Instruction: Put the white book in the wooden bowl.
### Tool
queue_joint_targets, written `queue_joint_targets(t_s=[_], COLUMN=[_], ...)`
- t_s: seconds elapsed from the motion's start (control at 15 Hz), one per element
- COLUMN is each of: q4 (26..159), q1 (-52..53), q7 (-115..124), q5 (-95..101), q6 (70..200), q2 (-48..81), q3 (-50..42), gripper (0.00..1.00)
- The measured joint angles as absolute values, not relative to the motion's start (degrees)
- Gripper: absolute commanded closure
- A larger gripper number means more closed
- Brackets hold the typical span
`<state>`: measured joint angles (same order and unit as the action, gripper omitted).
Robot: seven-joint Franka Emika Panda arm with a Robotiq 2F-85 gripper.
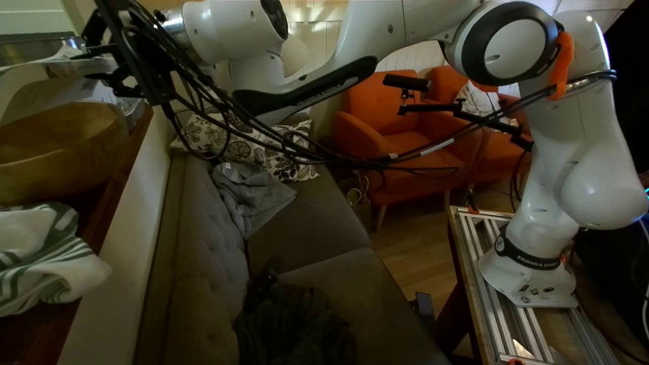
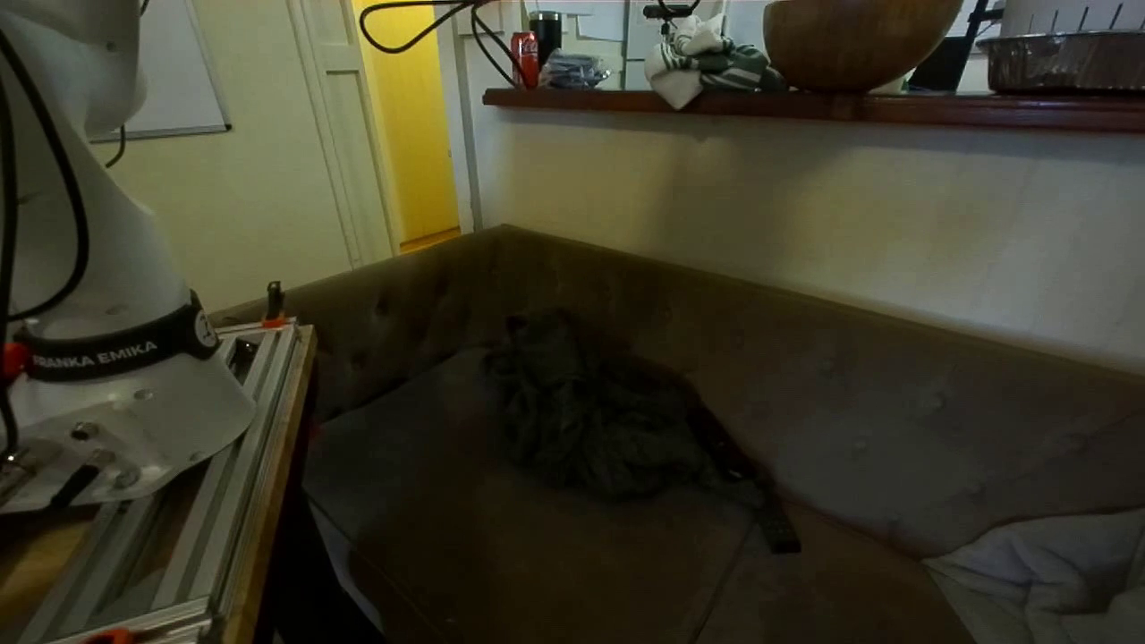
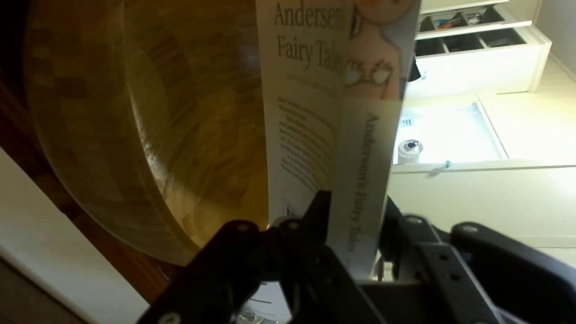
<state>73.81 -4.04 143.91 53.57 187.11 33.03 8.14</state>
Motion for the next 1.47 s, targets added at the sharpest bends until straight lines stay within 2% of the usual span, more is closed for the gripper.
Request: queue_joint_targets(t_s=[0.47,0.53,0.67,1.0,1.07,1.4,1.47], q4=[70.2,69.4,67.5,61.7,60.6,56.1,55.5], q1=[-15.0,-16.3,-18.6,-21.5,-21.7,-21.5,-20.6], q7=[131.2,129.5,126.5,120.0,118.9,114.8,112.8], q5=[52.4,52.4,52.3,52.2,52.2,52.2,49.1], q6=[186.5,185.7,183.4,178.1,177.2,174.3,174.3], q2=[39.8,40.8,42.7,47.1,47.9,50.8,50.4], q3=[28.2,30.7,35.4,44.3,45.5,49.5,48.0], gripper=[0.93,0.48,0.42,0.05,0.01,0.00,0.00])
